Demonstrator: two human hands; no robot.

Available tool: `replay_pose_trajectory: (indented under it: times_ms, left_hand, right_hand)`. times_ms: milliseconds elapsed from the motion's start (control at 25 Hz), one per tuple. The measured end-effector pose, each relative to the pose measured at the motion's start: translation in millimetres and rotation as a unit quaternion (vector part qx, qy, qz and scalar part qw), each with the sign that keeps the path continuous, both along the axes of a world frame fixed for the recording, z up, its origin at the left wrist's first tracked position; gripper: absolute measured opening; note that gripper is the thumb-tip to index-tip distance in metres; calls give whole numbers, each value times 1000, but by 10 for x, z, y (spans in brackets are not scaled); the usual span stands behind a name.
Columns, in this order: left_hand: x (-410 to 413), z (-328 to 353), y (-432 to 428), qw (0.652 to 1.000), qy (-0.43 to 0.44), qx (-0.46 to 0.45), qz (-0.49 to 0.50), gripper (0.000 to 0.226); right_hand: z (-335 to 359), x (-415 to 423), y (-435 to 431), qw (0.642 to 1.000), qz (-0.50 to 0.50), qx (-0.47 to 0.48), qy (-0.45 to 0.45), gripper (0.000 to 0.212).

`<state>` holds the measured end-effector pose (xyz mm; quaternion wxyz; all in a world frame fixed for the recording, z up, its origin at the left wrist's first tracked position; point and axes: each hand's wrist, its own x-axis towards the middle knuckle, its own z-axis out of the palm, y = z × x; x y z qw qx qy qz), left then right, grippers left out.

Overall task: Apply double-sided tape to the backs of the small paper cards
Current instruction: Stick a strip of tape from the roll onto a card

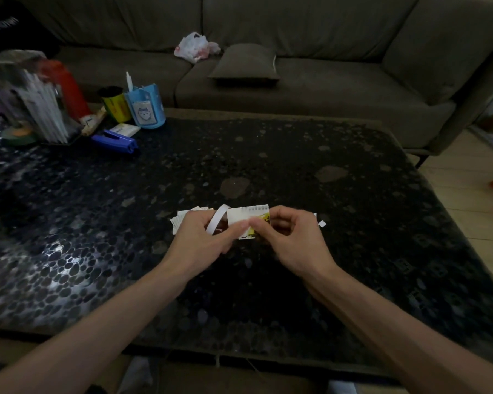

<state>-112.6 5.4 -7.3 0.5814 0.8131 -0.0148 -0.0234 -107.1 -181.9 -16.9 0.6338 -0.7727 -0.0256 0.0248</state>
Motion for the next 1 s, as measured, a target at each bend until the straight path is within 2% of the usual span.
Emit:
replay_pose_trajectory:
  times_ms: [120,240,400,560,720,1000]
  left_hand:
    - [10,46,17,1000,-10,2,-12,21]
    - [-11,65,-14,999,-9,-6,-35,24]
    - [-9,49,-48,999,-17,-33,-5,14]
    - [-6,81,-34,999,-49,-3,1,10]
    - [-10,74,-13,999,-23,-44,12,10]
    - [-9,63,-32,998,-17,-62,11,9]
  right_hand:
    - [27,-18,-14,999,14,31,12,13]
    - [53,-17,-40,1000,21,6,-2,6]
    - [63,-38,-21,999,14,18,-25,8]
    - [109,-15,-46,999,-20,9,-32,5]
    - [122,-32,-50,999,-18,14,-41,4]
    - [133,-26,-40,999,-27,21,-41,3]
